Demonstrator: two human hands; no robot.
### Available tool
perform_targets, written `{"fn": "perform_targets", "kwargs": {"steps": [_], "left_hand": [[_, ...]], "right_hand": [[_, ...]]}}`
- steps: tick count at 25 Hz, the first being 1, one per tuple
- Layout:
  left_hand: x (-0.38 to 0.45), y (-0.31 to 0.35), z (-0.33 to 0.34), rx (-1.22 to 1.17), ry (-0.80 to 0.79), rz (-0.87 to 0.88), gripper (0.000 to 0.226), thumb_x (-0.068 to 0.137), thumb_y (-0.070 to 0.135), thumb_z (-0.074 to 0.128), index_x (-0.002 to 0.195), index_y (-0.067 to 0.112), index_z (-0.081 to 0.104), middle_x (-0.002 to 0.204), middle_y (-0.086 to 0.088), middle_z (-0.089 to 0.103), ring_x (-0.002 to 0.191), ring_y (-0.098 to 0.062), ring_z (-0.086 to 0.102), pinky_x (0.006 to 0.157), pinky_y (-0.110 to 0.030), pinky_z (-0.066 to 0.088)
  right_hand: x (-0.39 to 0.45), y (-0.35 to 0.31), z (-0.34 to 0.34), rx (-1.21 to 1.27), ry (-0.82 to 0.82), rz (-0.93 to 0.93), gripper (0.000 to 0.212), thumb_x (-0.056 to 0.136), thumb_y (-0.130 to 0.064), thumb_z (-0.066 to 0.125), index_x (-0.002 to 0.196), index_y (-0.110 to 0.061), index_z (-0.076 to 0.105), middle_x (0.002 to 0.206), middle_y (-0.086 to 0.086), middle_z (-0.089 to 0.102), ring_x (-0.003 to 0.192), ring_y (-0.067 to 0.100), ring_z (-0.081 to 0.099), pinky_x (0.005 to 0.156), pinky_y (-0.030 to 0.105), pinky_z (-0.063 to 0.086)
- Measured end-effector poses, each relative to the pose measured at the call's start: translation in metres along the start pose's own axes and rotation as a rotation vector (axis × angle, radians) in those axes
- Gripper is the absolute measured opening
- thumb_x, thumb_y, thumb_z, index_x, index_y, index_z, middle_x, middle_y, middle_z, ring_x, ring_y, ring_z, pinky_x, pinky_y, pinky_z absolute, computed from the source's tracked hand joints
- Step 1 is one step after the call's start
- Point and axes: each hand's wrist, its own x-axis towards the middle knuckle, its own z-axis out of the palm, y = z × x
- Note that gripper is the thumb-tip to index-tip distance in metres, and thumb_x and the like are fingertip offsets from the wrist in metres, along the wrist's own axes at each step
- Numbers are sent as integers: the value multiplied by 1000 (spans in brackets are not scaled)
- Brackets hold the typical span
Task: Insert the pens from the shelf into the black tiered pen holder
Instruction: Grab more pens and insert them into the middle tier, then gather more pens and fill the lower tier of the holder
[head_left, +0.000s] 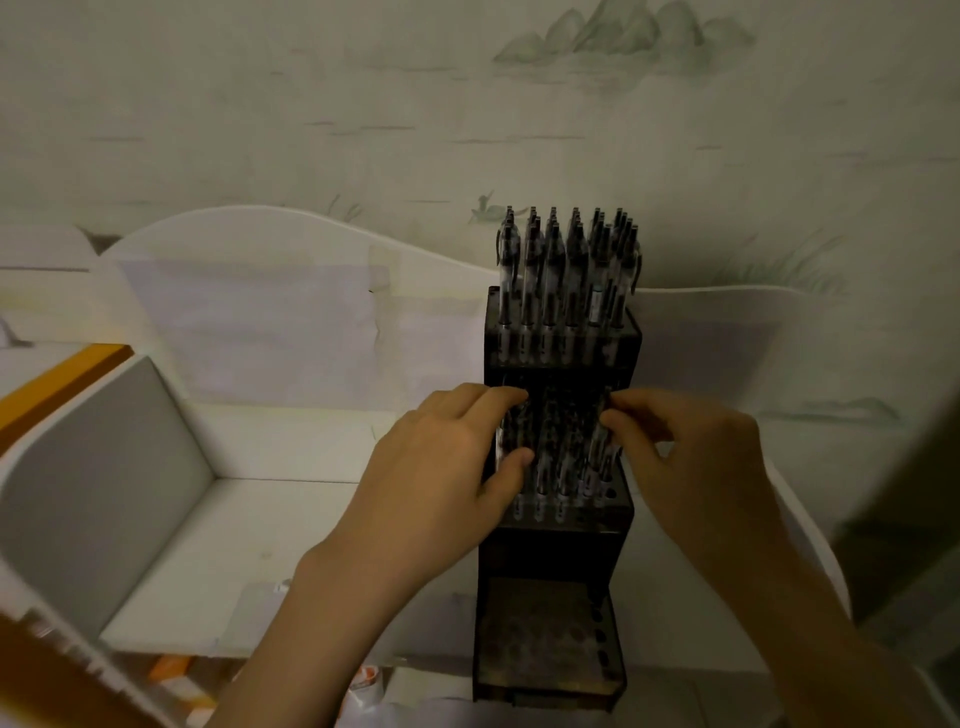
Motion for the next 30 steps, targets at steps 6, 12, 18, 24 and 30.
{"fn": "perform_targets", "kwargs": {"steps": [6,12,18,24,30], "left_hand": [[-5,10,1,28,8,-51,47,95,48,47,140,38,37,136,20,48,84,1,49,75,-15,34],[-10,24,6,34,19,-104,47,95,47,49,139,38,38,136,19,48,103,-4,55,78,-15,37],[-18,34,8,73,49,-140,48,95,44,49,140,36,37,135,18,49,112,-6,52,83,-20,44],[-36,30,4,128,76,-213,50,95,44,49,142,37,35,138,17,47,120,-5,48,85,-14,38],[-88,-4,-23,274,121,-397,55,95,49,47,145,38,27,148,14,39,132,-9,41,103,-23,40]], "right_hand": [[-2,9,5,-10,-130,55,12,80,-12,77,91,-10,75,71,3,73,59,10,65,58,-2,42],[-3,17,0,11,-240,158,8,87,-18,69,93,-15,73,77,0,73,68,11,69,62,17,52],[-6,23,-1,30,-224,171,18,84,-19,72,101,-15,72,81,-1,73,72,13,68,63,13,44],[-8,-16,-8,131,-157,-126,50,83,-29,71,130,-25,55,126,-5,58,117,11,53,96,26,43],[-26,-73,45,104,-482,-342,66,85,-44,62,143,-38,32,147,-12,35,137,9,31,108,32,40]]}}
